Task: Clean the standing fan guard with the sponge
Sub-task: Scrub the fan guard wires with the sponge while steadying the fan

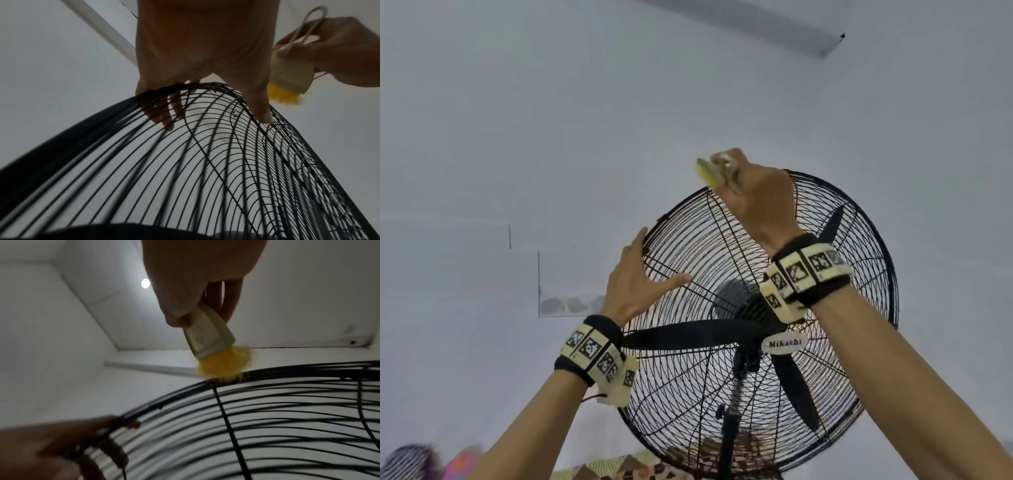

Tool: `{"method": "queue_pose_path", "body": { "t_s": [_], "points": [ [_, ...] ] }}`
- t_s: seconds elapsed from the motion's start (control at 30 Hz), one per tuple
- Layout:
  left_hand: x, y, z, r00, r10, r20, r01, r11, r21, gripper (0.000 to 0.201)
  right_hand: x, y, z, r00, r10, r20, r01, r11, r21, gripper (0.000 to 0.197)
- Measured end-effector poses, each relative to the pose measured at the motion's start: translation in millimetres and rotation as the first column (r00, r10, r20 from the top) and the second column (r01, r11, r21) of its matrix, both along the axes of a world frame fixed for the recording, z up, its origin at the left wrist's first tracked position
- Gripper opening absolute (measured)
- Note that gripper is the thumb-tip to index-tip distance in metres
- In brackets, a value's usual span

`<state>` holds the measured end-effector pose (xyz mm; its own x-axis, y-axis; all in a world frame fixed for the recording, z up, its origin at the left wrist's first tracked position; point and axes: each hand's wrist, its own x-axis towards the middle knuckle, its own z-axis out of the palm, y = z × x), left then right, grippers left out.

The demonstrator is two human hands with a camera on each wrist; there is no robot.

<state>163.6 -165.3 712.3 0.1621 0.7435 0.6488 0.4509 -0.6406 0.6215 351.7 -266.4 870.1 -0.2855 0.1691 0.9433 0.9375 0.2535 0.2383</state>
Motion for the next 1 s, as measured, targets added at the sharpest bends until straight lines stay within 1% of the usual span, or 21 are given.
{"method": "queue_pose_path", "body": {
  "t_s": [0.07,0.1,0.17,0.23,0.3,0.37,0.43,0.47,0.5,0.53,0.6,0.63,0.7,0.73,0.8,0.83,0.87,0.9,0.93,0.97,1.0],
  "points": [
    [-5.1,0.0,-5.3,0.999,-0.017,0.042,0.018,1.000,-0.014,0.134,-10.2,17.6,-4.9,0.988,-0.076,0.136,0.080,0.996,-0.025,0.025],
    [-6.0,-1.2,-6.7,0.998,-0.018,0.067,0.018,1.000,-0.009,0.131,-18.6,24.9,-14.2,0.975,-0.064,0.211,0.075,0.996,-0.046,0.026],
    [-6.5,-5.2,-7.7,0.992,-0.018,0.122,0.018,1.000,0.005,0.119,-44.1,32.4,-40.3,0.943,0.086,0.321,-0.036,0.987,-0.159,0.027],
    [-6.5,-9.0,-9.7,0.990,-0.016,0.142,0.018,1.000,-0.013,0.107,-72.0,28.0,-61.8,0.896,0.237,0.375,-0.105,0.935,-0.339,0.035],
    [-10.2,-8.5,-17.1,0.988,-0.040,0.146,0.047,0.998,-0.044,0.105,-81.5,19.0,-61.0,0.905,0.260,0.338,-0.117,0.913,-0.390,0.039],
    [-17.0,-7.2,-25.0,0.986,-0.080,0.147,0.090,0.994,-0.063,0.111,-70.4,17.8,-40.2,0.977,0.142,0.162,-0.087,0.948,-0.305,0.041],
    [-22.2,-5.3,-30.8,0.981,-0.110,0.162,0.125,0.988,-0.088,0.111,-49.2,23.8,-18.3,0.997,-0.074,0.036,0.079,0.982,-0.173,0.040],
    [-23.7,-4.6,-32.3,0.978,-0.119,0.169,0.137,0.985,-0.100,0.109,-43.7,26.7,-16.5,0.982,-0.181,0.046,0.186,0.969,-0.161,0.043],
    [-24.3,-3.4,-33.0,0.976,-0.127,0.175,0.147,0.983,-0.107,0.109,-45.1,28.2,-21.9,0.966,-0.230,0.119,0.247,0.955,-0.163,0.047],
    [-24.8,-2.7,-32.1,0.975,-0.134,0.176,0.155,0.981,-0.116,0.111,-50.7,29.8,-34.6,0.954,-0.194,0.230,0.234,0.959,-0.159,0.050],
    [-23.5,-1.4,-30.0,0.977,-0.130,0.171,0.153,0.980,-0.126,0.111,-68.0,32.0,-72.7,0.918,0.020,0.397,0.084,0.966,-0.243,0.048],
    [-22.1,-1.1,-29.0,0.980,-0.120,0.160,0.140,0.983,-0.120,0.104,-77.4,31.0,-88.8,0.898,0.126,0.422,0.029,0.939,-0.342,0.047],
    [-21.0,-2.4,-28.9,0.984,-0.098,0.150,0.115,0.987,-0.111,0.087,-88.6,29.0,-99.1,0.903,0.223,0.368,-0.035,0.890,-0.455,0.049],
    [-21.4,-2.4,-29.4,0.981,-0.106,0.164,0.125,0.986,-0.111,0.087,-88.7,27.1,-93.0,0.934,0.219,0.281,-0.082,0.900,-0.428,0.053],
    [-22.6,-3.1,-30.8,0.971,-0.135,0.195,0.159,0.981,-0.111,0.094,-73.3,25.5,-69.3,0.985,0.166,0.047,-0.150,0.961,-0.233,0.056],
    [-22.6,-3.1,-31.7,0.970,-0.143,0.196,0.166,0.980,-0.106,0.095,-61.4,24.8,-57.5,0.990,0.133,-0.041,-0.136,0.987,-0.083,0.053],
    [-22.6,-2.6,-32.0,0.971,-0.145,0.192,0.168,0.980,-0.110,0.095,-50.5,23.5,-49.9,0.993,0.068,-0.092,-0.066,0.997,0.027,0.048],
    [-22.3,-1.5,-32.4,0.970,-0.146,0.195,0.170,0.979,-0.114,0.096,-42.5,24.6,-49.1,0.995,-0.002,-0.099,0.010,0.997,0.082,0.045],
    [-22.2,-1.1,-32.7,0.969,-0.145,0.199,0.170,0.979,-0.114,0.097,-39.8,24.4,-54.5,0.998,-0.030,-0.055,0.034,0.997,0.074,0.045],
    [-21.7,1.2,-33.5,0.970,-0.140,0.200,0.165,0.980,-0.113,0.099,-41.9,26.0,-66.7,0.999,0.001,0.033,-0.002,1.000,0.023,0.047],
    [-21.1,2.1,-33.4,0.971,-0.133,0.200,0.159,0.981,-0.115,0.101,-48.6,25.9,-83.3,0.990,0.074,0.121,-0.065,0.995,-0.081,0.047]
  ]
}}
